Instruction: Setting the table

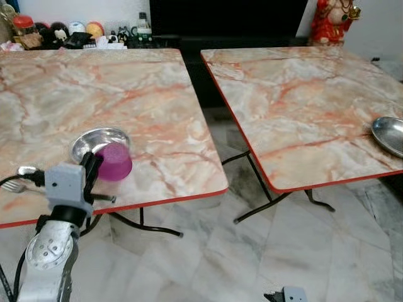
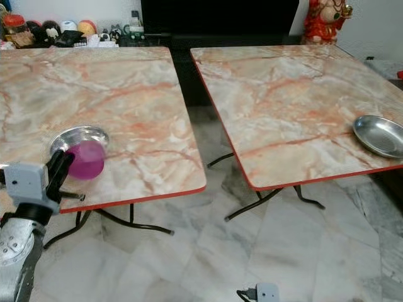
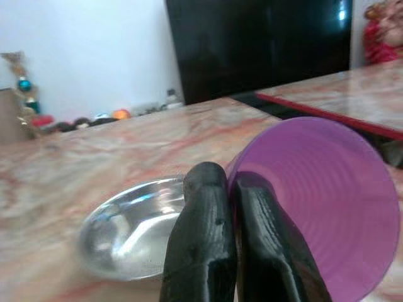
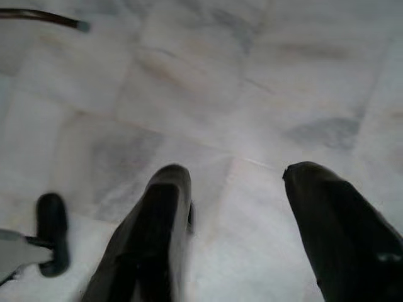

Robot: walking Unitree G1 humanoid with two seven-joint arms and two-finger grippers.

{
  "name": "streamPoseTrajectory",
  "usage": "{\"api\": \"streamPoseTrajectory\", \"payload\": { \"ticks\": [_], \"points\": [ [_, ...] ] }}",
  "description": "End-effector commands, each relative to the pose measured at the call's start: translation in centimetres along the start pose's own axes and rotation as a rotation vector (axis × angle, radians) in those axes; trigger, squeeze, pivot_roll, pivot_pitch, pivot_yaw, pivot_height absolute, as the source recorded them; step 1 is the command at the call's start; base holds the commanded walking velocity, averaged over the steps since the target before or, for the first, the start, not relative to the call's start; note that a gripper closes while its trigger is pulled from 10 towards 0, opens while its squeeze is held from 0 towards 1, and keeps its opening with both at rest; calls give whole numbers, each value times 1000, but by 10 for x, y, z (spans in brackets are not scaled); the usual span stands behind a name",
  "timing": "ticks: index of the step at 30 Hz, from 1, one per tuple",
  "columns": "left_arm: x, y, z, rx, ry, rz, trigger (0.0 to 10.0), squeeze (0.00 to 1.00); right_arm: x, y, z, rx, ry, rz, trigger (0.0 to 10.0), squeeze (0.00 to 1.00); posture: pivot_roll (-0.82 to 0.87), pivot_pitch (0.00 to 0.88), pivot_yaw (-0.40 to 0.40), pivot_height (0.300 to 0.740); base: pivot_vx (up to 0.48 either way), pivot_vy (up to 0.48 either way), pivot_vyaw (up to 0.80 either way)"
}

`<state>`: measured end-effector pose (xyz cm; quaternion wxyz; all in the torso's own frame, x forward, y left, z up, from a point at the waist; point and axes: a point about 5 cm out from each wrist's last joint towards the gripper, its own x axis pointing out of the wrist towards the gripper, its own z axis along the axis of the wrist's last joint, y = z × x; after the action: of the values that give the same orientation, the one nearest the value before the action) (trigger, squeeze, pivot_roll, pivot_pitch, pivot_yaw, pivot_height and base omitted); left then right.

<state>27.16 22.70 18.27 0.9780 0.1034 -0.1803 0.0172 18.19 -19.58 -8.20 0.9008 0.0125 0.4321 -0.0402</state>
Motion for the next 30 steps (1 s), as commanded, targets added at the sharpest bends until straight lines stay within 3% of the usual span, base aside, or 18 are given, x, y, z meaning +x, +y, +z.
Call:
{"api": "streamPoseTrajectory", "payload": {
  "ticks": [1,23,30],
  "points": [
    [-3,7,2,9,2,32,10000,0,-2,0,-8,2,25,-1,10000,0,159,131,-93,740,0,0,0],
    [-7,19,0,26,24,88,10000,0,-2,0,-8,-17,26,5,10000,0,165,117,-94,740,0,0,753],
    [-7,21,0,46,32,95,10000,0,-2,0,-8,0,29,4,10000,0,163,125,-95,740,0,-139,63]
  ]
}}
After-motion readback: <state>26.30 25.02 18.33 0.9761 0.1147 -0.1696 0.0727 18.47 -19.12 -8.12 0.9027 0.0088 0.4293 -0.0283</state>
